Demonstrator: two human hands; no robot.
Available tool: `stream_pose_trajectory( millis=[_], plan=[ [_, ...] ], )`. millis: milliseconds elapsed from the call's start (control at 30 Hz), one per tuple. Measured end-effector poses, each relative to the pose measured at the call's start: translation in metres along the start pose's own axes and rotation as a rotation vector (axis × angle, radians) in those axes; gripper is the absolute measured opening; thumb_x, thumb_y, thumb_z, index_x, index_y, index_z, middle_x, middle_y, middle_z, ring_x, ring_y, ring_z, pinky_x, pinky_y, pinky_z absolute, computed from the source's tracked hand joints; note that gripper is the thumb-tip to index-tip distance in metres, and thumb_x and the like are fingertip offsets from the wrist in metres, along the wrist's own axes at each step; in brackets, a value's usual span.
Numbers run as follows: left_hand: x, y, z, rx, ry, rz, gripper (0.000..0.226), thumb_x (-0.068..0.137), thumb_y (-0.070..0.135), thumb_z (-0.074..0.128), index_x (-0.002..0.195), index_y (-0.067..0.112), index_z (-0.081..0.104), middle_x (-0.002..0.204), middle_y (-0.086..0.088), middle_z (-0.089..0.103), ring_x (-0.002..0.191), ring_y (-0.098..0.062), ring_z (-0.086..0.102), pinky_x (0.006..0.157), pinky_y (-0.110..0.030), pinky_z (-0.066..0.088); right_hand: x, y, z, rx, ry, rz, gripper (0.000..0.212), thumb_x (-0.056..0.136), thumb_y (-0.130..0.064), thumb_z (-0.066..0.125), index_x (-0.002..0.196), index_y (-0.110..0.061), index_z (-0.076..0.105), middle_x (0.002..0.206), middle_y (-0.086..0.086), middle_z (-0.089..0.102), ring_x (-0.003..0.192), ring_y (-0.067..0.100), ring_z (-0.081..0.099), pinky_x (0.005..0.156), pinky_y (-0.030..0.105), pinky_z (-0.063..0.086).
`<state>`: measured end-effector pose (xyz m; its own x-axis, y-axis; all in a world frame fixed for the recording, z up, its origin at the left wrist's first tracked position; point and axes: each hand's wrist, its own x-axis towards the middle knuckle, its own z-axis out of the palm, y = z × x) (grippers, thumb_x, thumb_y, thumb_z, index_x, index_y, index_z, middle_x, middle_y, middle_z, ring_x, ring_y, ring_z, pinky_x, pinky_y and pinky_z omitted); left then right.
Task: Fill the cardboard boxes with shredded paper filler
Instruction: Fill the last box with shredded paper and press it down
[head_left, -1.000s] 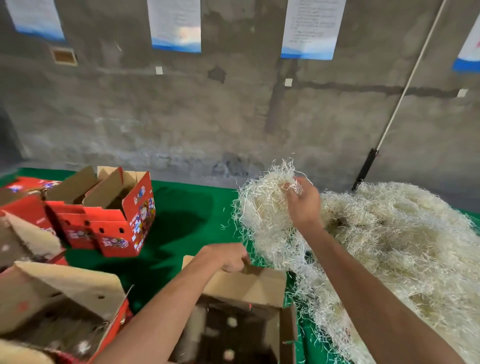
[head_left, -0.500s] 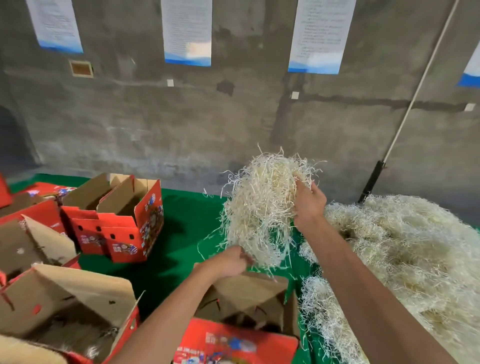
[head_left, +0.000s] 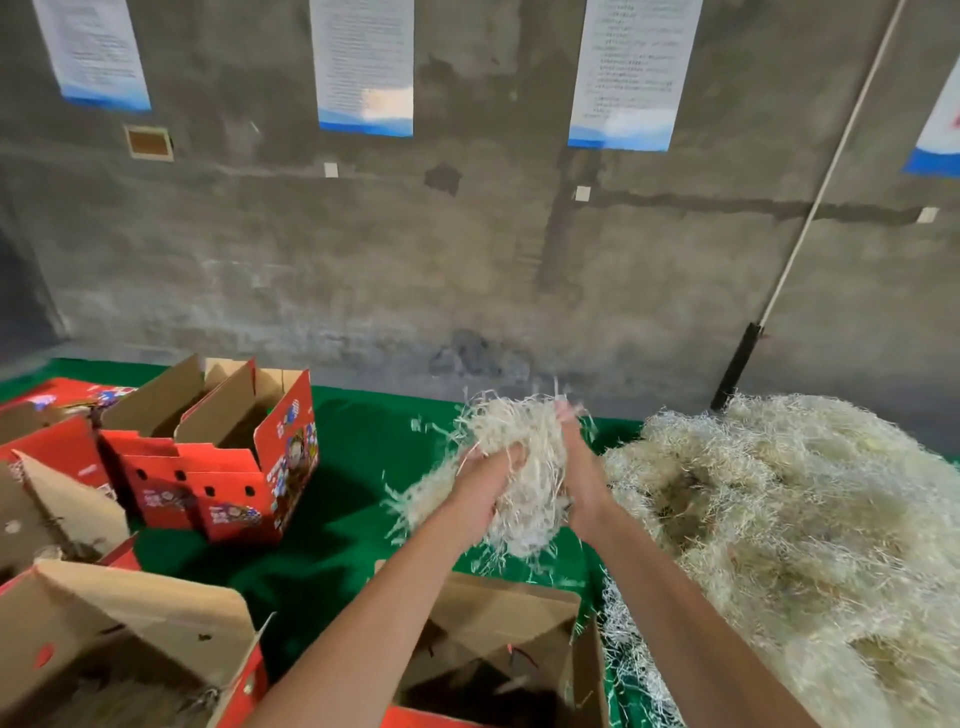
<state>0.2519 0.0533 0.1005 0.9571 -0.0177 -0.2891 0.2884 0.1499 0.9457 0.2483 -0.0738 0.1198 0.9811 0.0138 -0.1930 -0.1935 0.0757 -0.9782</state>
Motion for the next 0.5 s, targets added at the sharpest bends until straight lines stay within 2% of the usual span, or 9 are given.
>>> stream_pose_trajectory(
  millis=[67,133,167,233,333,367,433,467,500],
  plan=[
    [0.007,-0.011,0.011,0.139,-0.022,0.049,0.078,0.092,0.030,0.061,0.156,0.029,0.017,0.161,-0.004,0.027,0.128,-0.019,0.046,0.112,-0.040,0.030,0.008,0.007,0.001,-0.077,0.098,-0.011,0.123,0.066,-0.086,0.065,0.160,-0.027,0.012,0.166,0.003,0.018,0.150,0.028,0.023,0.115,0.062,0.023],
    [0.015,-0.016,0.013,0.115,0.003,0.056,0.088,0.091,0.032,0.063,0.159,0.030,0.007,0.163,-0.003,0.022,0.133,-0.020,0.045,0.112,-0.039,0.031,0.019,0.011,-0.003,-0.048,0.219,0.003,0.115,0.070,-0.073,0.073,0.158,-0.021,0.021,0.153,0.012,0.042,0.137,0.024,0.046,0.109,0.057,0.037],
    [0.021,-0.018,0.012,0.069,0.030,0.064,0.092,0.089,0.035,0.068,0.158,0.029,0.009,0.162,-0.003,0.024,0.136,-0.024,0.043,0.111,-0.040,0.033,0.024,0.012,-0.008,-0.024,0.274,-0.001,0.106,0.070,-0.070,0.074,0.153,-0.019,0.032,0.124,0.012,0.063,0.111,0.015,0.064,0.099,0.050,0.047],
    [0.032,-0.014,0.008,0.005,0.091,0.084,0.096,0.084,0.034,0.076,0.157,0.027,0.015,0.151,-0.002,0.040,0.128,-0.025,0.051,0.103,-0.038,0.045,0.035,0.014,-0.021,-0.012,0.349,-0.002,0.093,0.077,-0.059,0.073,0.150,-0.014,0.037,0.064,0.000,0.056,0.052,0.003,0.054,0.071,0.031,0.048],
    [0.049,-0.009,-0.002,-0.094,0.156,0.077,0.104,0.080,0.031,0.082,0.158,0.023,0.014,0.155,-0.006,0.037,0.135,-0.028,0.044,0.114,-0.045,0.036,0.041,0.020,-0.043,-0.086,0.411,0.010,0.085,0.090,-0.054,0.063,0.154,-0.008,0.031,0.044,-0.008,0.043,0.032,0.001,0.038,0.044,0.020,0.041],
    [0.054,-0.008,-0.005,-0.123,0.159,0.064,0.105,0.079,0.031,0.083,0.158,0.023,0.014,0.157,-0.009,0.035,0.137,-0.029,0.042,0.116,-0.049,0.031,0.038,0.019,-0.045,-0.071,0.415,0.004,0.086,0.087,-0.061,0.060,0.151,-0.008,0.035,0.045,-0.005,0.050,0.037,0.002,0.048,0.044,0.021,0.046],
    [0.061,-0.006,-0.013,-0.198,0.193,0.050,0.102,0.080,0.029,0.083,0.157,0.022,0.016,0.152,-0.008,0.041,0.134,-0.028,0.047,0.114,-0.048,0.034,0.038,0.013,-0.053,-0.002,0.445,-0.020,0.087,0.087,-0.064,0.059,0.149,-0.007,0.036,0.091,0.015,0.070,0.084,0.019,0.071,0.067,0.028,0.056],
    [0.063,-0.006,-0.017,-0.251,0.222,0.047,0.100,0.081,0.028,0.082,0.157,0.021,0.017,0.147,-0.006,0.047,0.129,-0.027,0.051,0.111,-0.046,0.038,0.038,0.010,-0.057,0.040,0.465,-0.016,0.086,0.091,-0.060,0.059,0.151,-0.005,0.031,0.114,0.016,0.064,0.099,0.025,0.066,0.073,0.029,0.051],
    [0.065,-0.006,-0.021,-0.308,0.258,0.042,0.099,0.083,0.027,0.081,0.157,0.019,0.017,0.144,-0.004,0.050,0.127,-0.026,0.053,0.109,-0.045,0.040,0.038,0.006,-0.061,0.098,0.468,0.003,0.086,0.094,-0.057,0.058,0.154,-0.005,0.026,0.120,0.017,0.060,0.100,0.024,0.061,0.079,0.030,0.047]
  ],
)
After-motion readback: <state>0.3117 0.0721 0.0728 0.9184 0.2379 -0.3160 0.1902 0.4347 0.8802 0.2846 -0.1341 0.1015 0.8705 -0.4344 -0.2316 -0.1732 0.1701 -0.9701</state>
